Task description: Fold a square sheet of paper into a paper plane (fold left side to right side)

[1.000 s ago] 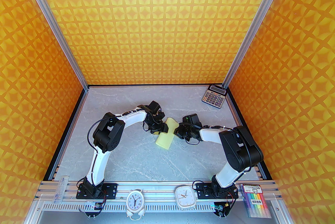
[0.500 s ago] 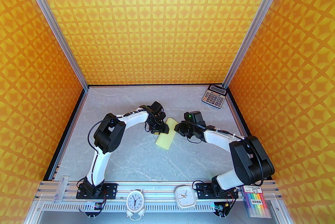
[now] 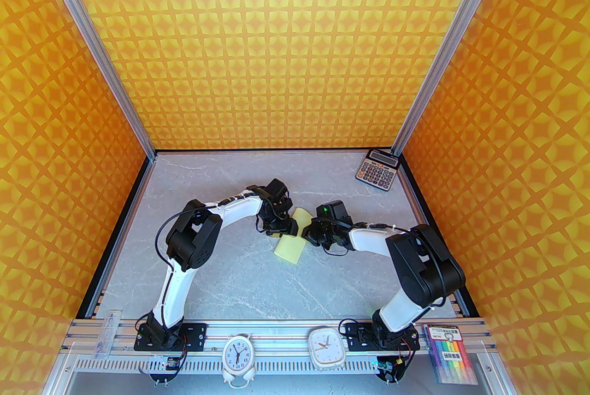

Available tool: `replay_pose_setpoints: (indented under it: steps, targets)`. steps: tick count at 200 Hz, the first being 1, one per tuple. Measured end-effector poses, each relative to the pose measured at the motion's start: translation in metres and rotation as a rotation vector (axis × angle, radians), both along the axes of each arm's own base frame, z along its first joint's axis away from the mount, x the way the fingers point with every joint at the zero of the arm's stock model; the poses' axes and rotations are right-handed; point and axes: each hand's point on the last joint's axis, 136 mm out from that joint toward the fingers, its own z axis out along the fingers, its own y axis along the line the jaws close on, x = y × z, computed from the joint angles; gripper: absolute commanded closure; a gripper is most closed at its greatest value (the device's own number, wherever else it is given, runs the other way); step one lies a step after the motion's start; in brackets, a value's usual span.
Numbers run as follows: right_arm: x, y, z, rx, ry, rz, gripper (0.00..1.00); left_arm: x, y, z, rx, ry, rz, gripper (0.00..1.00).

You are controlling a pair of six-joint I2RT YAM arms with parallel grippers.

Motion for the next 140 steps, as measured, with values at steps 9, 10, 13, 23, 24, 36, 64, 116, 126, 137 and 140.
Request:
replay_pose_setpoints:
  steps: [9,10,13,23,24,36,64,116,126,137,140]
  targets:
    - [0.000,0.000,-0.001,-0.001,0.002,0.000,0.97,0.000,0.000,0.000,0.001,0.000,0.000,0.43]
    - [0.000,0.000,-0.001,-0.001,0.002,0.000,0.97,0.000,0.000,0.000,0.001,0.000,0.000,0.43]
    - [0.001,0.000,-0.001,-0.002,0.002,0.000,0.97,0.000,0.000,0.000,0.001,0.000,0.000,0.43]
    - [0.002,0.001,0.000,-0.001,0.000,0.000,0.96,0.000,0.000,0.000,0.001,-0.001,0.001,0.44]
    - [0.002,0.001,0.000,-0.001,0.000,0.000,0.96,0.000,0.000,0.000,0.001,-0.001,0.001,0.44]
    - [0.004,0.001,0.002,0.001,-0.007,0.001,0.95,0.000,0.000,0.000,0.001,-0.001,0.001,0.44]
    - [0.011,0.003,0.009,0.001,-0.027,0.006,0.92,0.000,0.000,0.000,0.001,0.000,0.001,0.44]
    - [0.026,-0.004,0.051,-0.007,-0.130,-0.020,0.90,0.000,0.000,0.000,0.002,0.001,0.005,0.43]
    - [0.029,-0.009,0.057,-0.010,-0.145,-0.034,0.90,0.000,0.000,0.000,0.002,0.001,0.005,0.43]
    - [0.030,-0.014,0.061,-0.015,-0.153,-0.048,0.89,0.000,0.000,0.000,0.002,0.001,0.005,0.43]
    - [0.031,-0.015,0.061,-0.017,-0.154,-0.053,0.89,0.000,0.000,0.000,0.002,0.001,0.004,0.43]
